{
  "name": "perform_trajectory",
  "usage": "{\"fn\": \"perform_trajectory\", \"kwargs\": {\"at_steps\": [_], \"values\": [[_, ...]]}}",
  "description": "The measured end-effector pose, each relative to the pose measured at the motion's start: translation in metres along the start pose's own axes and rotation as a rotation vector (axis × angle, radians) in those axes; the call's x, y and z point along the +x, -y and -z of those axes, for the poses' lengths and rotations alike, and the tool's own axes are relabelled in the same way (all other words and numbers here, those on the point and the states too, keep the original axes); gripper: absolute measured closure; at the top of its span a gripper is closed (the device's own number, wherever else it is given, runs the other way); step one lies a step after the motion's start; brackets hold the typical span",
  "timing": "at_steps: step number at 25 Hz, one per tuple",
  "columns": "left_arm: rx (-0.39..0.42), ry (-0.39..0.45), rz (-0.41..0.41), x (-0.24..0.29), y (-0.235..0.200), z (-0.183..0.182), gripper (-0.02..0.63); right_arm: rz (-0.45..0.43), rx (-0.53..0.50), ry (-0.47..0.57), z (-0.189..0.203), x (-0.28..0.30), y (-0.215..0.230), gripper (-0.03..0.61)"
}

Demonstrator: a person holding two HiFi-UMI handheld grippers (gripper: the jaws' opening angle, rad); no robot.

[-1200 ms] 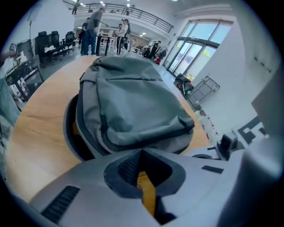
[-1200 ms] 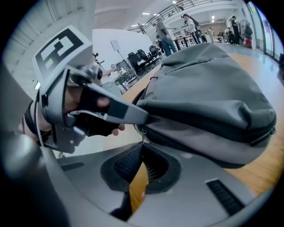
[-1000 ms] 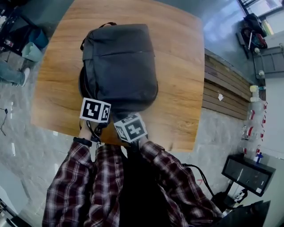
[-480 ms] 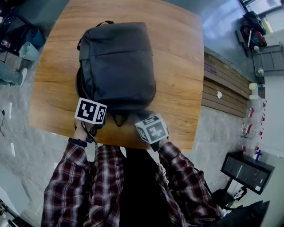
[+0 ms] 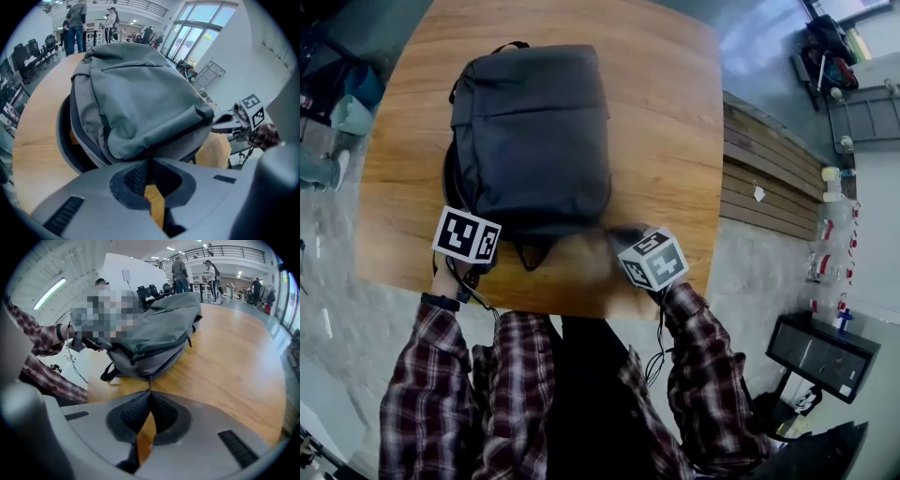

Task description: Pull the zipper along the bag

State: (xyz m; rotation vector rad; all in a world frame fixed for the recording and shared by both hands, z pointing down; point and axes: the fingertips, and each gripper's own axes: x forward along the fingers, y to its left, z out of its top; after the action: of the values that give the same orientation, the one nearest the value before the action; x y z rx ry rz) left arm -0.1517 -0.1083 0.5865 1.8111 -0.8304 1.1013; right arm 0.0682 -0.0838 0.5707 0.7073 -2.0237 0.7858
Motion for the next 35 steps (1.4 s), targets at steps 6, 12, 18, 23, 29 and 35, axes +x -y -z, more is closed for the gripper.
{"fn": "perform_trajectory", "kwargs": {"at_steps": [6,12,18,23,29,35], "values": [[0.044,0.034,-0.375,-0.036,-0.092,-0.02,0.606,-0.186,-0.082,0.05,-0.029,0.033,-0.11,0.569],[-0.279,0.257,-0.303,-0.082,-0.085,-0.006,0.606,-0.239,-0.051,0.042,-0.05,0.073,-0.186,0.569],[-0.37,0.272,0.078,-0.058,0.004,0.018,0.606,-0.241,-0.042,0.042,-0.059,0.094,-0.204,0.569],[-0.288,0.205,-0.141,-0.027,-0.028,0.051,0.606,-0.186,-0.088,0.03,-0.058,0.1,-0.195,0.569],[-0.202,0.121,-0.164,-0.017,-0.037,0.053,0.606,-0.109,-0.232,0.023,-0.063,0.097,-0.176,0.569],[-0.229,0.109,-0.121,-0.016,-0.038,0.052,0.606,-0.072,-0.258,0.02,-0.06,0.082,-0.133,0.568]]}}
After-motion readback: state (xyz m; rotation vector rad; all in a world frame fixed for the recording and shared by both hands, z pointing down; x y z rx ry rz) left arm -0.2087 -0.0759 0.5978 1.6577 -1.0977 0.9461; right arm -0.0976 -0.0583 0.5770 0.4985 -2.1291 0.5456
